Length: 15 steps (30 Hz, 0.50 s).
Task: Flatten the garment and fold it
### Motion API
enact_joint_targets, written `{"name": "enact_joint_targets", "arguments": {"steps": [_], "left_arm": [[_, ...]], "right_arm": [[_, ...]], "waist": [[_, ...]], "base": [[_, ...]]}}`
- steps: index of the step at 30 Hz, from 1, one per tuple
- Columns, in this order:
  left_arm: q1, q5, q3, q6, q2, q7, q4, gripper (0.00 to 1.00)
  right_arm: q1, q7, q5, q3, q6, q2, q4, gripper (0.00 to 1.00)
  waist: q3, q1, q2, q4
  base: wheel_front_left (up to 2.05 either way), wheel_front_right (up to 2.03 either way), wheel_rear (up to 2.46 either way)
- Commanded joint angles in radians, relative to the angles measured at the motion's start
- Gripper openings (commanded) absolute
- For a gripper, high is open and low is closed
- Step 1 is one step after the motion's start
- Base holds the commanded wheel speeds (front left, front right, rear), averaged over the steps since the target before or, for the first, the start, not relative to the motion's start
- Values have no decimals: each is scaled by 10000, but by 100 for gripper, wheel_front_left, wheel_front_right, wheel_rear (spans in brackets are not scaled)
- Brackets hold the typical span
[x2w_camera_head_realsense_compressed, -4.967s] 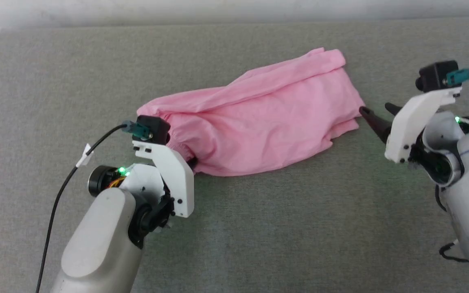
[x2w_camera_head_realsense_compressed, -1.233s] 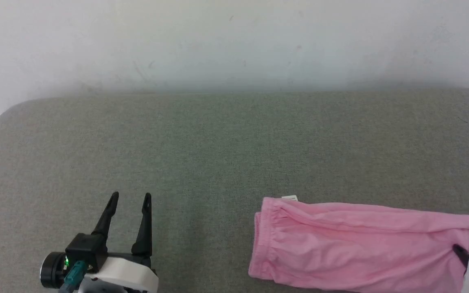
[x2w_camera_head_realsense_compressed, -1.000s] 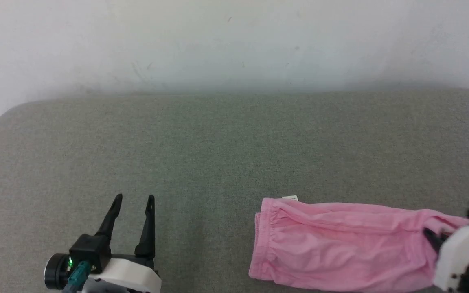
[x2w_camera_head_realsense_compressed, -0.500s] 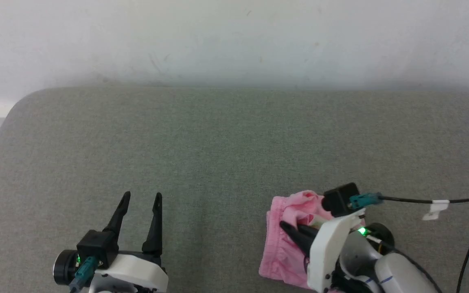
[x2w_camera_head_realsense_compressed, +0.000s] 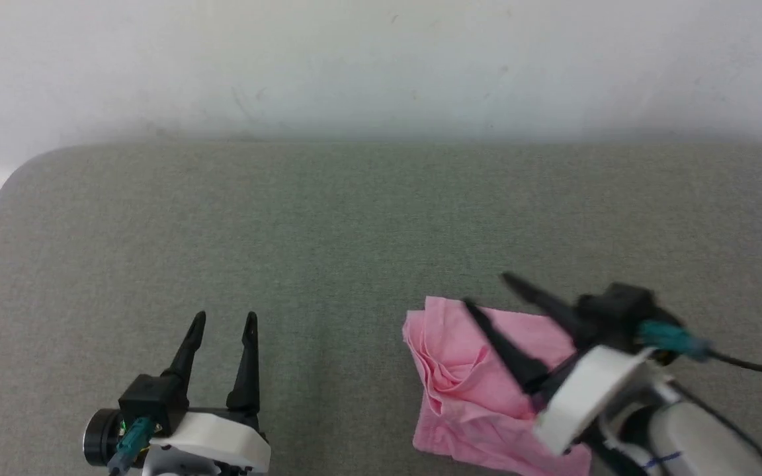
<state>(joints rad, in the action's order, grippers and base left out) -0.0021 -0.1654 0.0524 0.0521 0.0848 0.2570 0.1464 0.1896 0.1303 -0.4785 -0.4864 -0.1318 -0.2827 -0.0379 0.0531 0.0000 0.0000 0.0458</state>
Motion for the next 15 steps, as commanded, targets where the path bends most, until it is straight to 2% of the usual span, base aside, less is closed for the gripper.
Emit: {"name": "enact_joint_targets", "arguments": {"steps": [1, 4, 5, 6, 9, 13, 15], "left_arm": [[68, 70, -63, 11, -48, 47, -23, 100], [101, 86, -115, 0, -74, 47, -44, 100], [101, 86, -115, 0, -74, 47, -44, 100], [125, 85, -152, 1, -90, 47, -71, 100], [200, 71, -242, -4, -109, 47, -105, 100], [273, 66, -371, 1, -123, 47, -143, 100], [287, 77, -395, 4, -125, 47, -146, 100]], "right_arm": [[-325, -292, 265, 610, 11, 29, -248, 100], [-1031, -728, 941, 2234, 11, 425, -772, 100], [-1031, -728, 941, 2234, 11, 425, -772, 100], [-1489, -833, 1366, 3283, 11, 674, -1060, 100], [-2043, -932, 1882, 4643, 11, 930, -1404, 100], [-2598, -977, 2149, 5988, 11, 1117, -1433, 100], [-2691, -977, 2160, 6204, 11, 1141, -1398, 100]], "waist": [[-101, 0, 0, -188], [-176, 0, 0, -319], [-176, 0, 0, -319], [-222, 0, 0, -387], [-300, 0, 0, -497], [-349, 0, 0, -600], [-355, 0, 0, -618]], "base": [[0, 0, 0], [0, 0, 0], [0, 0, 0], [0, 0, 0], [0, 0, 0], [0, 0, 0], [0, 0, 0]]}}
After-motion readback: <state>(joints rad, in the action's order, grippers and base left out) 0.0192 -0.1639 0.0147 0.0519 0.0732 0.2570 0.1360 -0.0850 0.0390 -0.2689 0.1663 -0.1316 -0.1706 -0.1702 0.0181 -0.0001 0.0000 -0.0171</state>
